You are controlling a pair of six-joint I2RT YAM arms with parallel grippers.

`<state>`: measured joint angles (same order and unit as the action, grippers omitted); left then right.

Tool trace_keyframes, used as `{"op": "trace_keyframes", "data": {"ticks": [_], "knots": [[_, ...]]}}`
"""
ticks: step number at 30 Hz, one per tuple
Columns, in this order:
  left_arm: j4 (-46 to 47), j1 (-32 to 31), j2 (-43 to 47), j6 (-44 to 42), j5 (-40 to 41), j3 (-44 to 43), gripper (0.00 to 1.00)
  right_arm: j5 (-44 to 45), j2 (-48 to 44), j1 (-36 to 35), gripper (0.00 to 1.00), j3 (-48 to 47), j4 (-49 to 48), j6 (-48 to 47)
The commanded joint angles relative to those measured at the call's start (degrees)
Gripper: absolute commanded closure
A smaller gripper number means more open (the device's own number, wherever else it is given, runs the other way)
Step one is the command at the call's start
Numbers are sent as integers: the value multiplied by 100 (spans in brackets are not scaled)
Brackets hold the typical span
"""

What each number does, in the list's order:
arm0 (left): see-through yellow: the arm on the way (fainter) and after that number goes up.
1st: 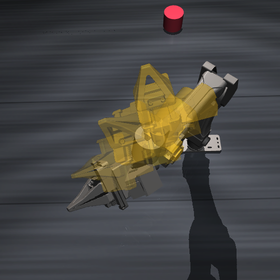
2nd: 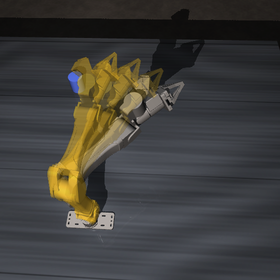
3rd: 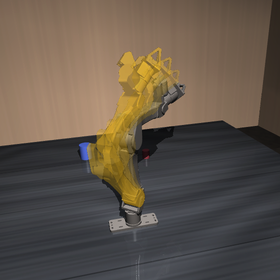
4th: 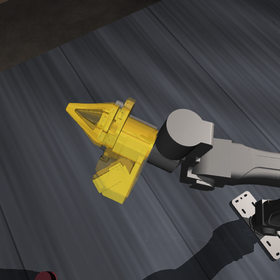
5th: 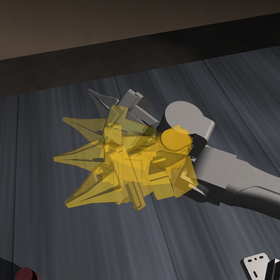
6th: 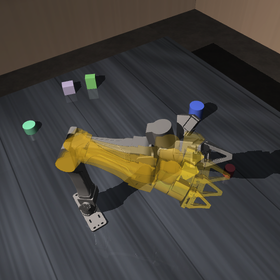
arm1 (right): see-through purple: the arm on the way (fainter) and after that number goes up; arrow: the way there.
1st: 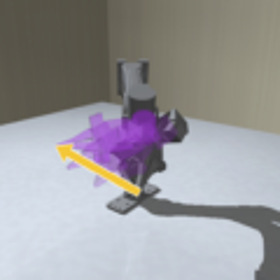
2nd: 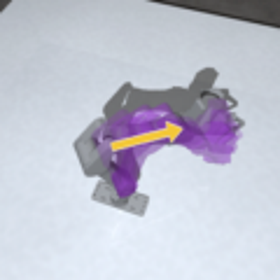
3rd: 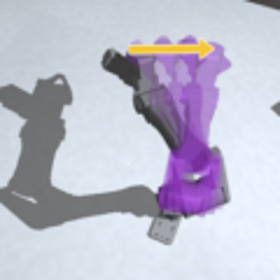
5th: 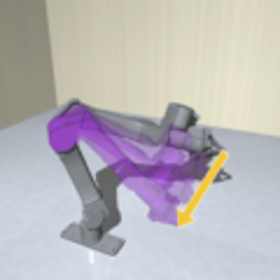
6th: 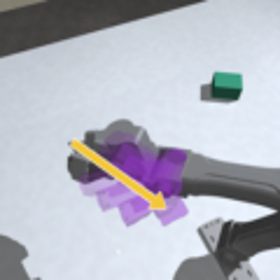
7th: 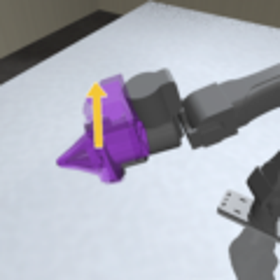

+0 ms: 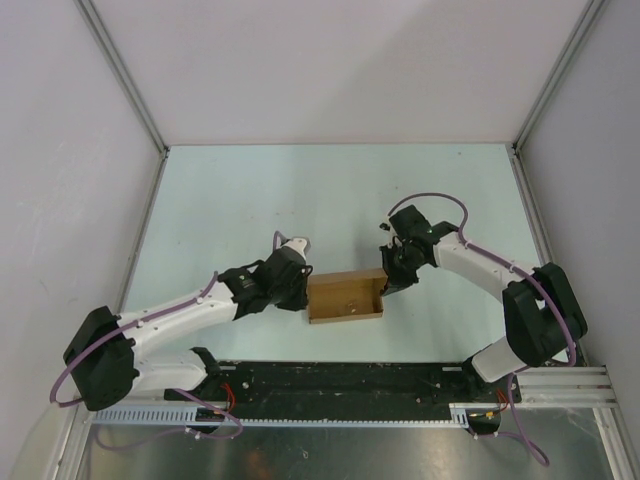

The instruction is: Fold the paper box

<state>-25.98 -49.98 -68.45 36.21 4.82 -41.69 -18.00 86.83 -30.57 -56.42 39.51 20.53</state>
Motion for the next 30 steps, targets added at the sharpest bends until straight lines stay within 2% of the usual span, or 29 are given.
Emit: {"op": "trace_keyframes", "data": {"ticks": [1,19,24,30], "knots": [[796,-170,103,176,-201,73,100,-740,-236,-143,100,52,-540,240],[1007,-197,121,247,-227,311,100,-977,-351,-125,100,386,-831,460],[1024,-197,165,229,-218,390,100,-1065,-368,-125,100,395,-752,250],[1042,-197,174,220,-218,451,100,-1162,-386,-99,95,395,-558,-101]]}}
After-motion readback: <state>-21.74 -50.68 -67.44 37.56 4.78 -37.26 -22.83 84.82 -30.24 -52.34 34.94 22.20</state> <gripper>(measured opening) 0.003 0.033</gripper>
